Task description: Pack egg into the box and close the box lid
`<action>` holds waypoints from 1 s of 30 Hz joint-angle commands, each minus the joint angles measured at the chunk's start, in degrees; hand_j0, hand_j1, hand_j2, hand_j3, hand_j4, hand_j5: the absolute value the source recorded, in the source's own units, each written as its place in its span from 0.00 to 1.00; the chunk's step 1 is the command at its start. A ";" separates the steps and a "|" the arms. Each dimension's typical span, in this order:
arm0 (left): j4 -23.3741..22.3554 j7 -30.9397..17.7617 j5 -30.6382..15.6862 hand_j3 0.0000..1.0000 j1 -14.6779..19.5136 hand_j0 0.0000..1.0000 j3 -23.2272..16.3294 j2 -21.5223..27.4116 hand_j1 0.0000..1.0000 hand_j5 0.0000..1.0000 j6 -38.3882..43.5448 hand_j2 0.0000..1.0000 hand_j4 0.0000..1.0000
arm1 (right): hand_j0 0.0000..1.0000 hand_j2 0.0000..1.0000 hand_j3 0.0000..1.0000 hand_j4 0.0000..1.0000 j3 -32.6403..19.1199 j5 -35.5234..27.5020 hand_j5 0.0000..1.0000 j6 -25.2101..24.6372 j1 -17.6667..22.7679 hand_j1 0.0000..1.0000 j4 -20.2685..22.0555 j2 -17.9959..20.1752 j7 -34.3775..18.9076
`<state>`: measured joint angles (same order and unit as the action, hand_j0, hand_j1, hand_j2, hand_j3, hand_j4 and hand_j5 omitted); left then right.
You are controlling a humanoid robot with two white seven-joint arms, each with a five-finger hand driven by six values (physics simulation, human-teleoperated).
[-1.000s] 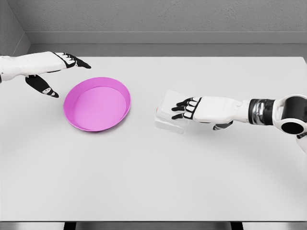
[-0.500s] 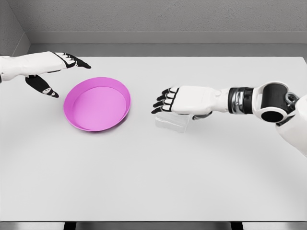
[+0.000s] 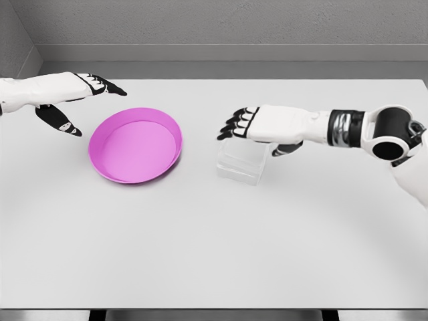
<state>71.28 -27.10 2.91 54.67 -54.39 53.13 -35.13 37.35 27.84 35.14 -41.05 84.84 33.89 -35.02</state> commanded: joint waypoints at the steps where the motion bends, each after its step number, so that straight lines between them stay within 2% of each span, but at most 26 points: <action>1: 0.00 0.03 -0.36 1.00 0.00 1.00 0.08 0.04 1.00 1.00 0.13 1.00 1.00 | 1.00 1.00 1.00 1.00 -0.52 -0.33 1.00 -0.14 0.00 1.00 -3.10 0.39 0.02; 4: 0.00 0.03 -0.36 1.00 0.00 1.00 0.08 0.04 1.00 1.00 0.13 1.00 1.00 | 1.00 1.00 1.00 1.00 -0.52 -0.24 1.00 -0.14 0.44 1.00 -2.92 1.88 0.02; 7: 0.00 0.03 -0.36 1.00 0.00 1.00 0.08 0.04 1.00 1.00 0.13 1.00 1.00 | 1.00 1.00 1.00 1.00 0.18 2.31 1.00 -0.14 1.76 1.00 -2.57 1.79 0.02; 19: 0.00 0.03 -0.36 1.00 0.09 1.00 0.08 0.13 1.00 1.00 0.13 1.00 1.00 | 1.00 1.00 1.00 1.00 2.03 4.42 1.00 -0.14 1.41 1.00 -2.40 0.82 0.02; 21: -0.18 0.11 -0.45 1.00 0.18 1.00 -0.01 1.71 1.00 1.00 0.13 1.00 1.00 | 1.00 1.00 1.00 1.00 -0.52 3.28 1.00 -0.14 1.06 1.00 -2.75 0.65 0.02; 22: -0.26 0.11 -0.54 1.00 0.35 1.00 0.16 2.50 1.00 1.00 0.13 1.00 1.00 | 1.00 1.00 1.00 1.00 -5.86 1.52 1.00 -0.14 1.23 1.00 -2.84 1.00 0.02; 23: -0.79 0.11 -0.54 1.00 0.26 1.00 0.43 3.29 1.00 1.00 0.13 1.00 1.00 | 1.00 1.00 1.00 1.00 -9.48 -0.50 1.00 -0.14 1.76 1.00 -3.89 1.61 0.02; 24: -0.97 0.11 -0.54 1.00 0.18 1.00 0.34 4.17 1.00 1.00 0.13 1.00 1.00 | 1.00 1.00 1.00 1.00 -11.94 -2.35 1.00 -0.14 1.85 1.00 -7.22 3.11 0.02; 27: -2.11 0.03 -0.54 1.00 -0.18 1.00 0.34 4.52 1.00 1.00 0.13 1.00 1.00 | 1.00 1.00 1.00 1.00 -13.88 -3.41 1.00 -0.14 2.11 1.00 -14.96 3.29 0.02; 30: -2.11 0.03 -0.45 1.00 -0.62 1.00 0.43 4.35 1.00 1.00 0.13 1.00 1.00 | 1.00 1.00 1.00 1.00 -13.88 -3.32 1.00 -0.14 2.29 1.00 -16.11 2.93 0.02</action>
<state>69.42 -27.09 2.82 54.05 -54.10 57.27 -35.13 24.49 25.40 35.16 -38.76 70.72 36.75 -35.03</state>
